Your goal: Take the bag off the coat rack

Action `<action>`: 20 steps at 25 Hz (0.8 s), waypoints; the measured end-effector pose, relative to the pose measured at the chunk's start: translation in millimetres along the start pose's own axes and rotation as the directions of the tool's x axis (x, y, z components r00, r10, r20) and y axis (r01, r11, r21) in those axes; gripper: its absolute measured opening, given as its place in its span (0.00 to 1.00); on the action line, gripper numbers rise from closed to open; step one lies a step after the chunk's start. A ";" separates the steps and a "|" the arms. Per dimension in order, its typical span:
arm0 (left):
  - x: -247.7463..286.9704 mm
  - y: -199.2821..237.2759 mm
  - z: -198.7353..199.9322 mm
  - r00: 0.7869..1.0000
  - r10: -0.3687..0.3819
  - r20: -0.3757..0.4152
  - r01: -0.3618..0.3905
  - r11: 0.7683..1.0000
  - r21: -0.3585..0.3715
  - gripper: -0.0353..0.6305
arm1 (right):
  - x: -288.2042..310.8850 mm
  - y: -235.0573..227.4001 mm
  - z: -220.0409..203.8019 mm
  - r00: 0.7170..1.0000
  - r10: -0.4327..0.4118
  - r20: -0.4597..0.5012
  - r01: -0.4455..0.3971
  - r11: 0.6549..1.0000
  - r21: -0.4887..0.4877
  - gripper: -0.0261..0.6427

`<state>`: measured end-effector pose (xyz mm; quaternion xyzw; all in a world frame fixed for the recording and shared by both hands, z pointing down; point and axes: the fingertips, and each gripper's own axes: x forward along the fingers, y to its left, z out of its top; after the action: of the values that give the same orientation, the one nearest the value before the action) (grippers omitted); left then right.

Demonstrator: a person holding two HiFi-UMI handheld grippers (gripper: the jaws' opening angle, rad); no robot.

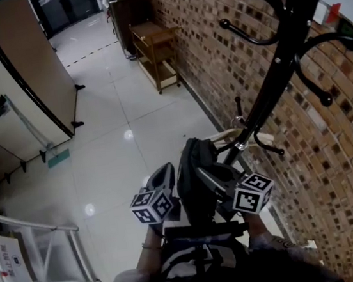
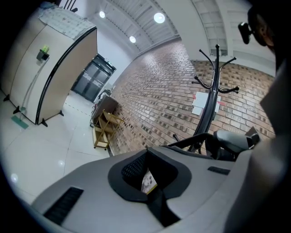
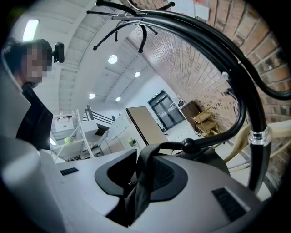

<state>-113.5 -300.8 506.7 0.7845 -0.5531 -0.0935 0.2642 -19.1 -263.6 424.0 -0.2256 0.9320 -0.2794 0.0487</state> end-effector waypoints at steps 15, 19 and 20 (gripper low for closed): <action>-33.9 29.6 9.6 1.000 0.026 0.000 -0.026 1.000 0.001 0.06 | 19.3 3.0 -78.5 0.998 -0.046 -0.054 0.052 0.992 0.115 0.13; -38.4 32.0 10.1 1.000 0.017 -0.007 -0.017 1.000 0.004 0.06 | 21.7 4.6 -98.5 0.993 -0.071 -0.093 0.080 0.991 0.108 0.13; -39.0 31.8 10.0 1.000 0.012 -0.008 -0.012 1.000 0.003 0.06 | 21.9 4.0 -101.4 0.992 -0.078 -0.095 0.088 0.990 0.107 0.13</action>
<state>-158.4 -276.0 509.1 0.7820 -0.5569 -0.0877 0.2659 -62.3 -219.9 507.7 -0.2483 0.9061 -0.3425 0.0071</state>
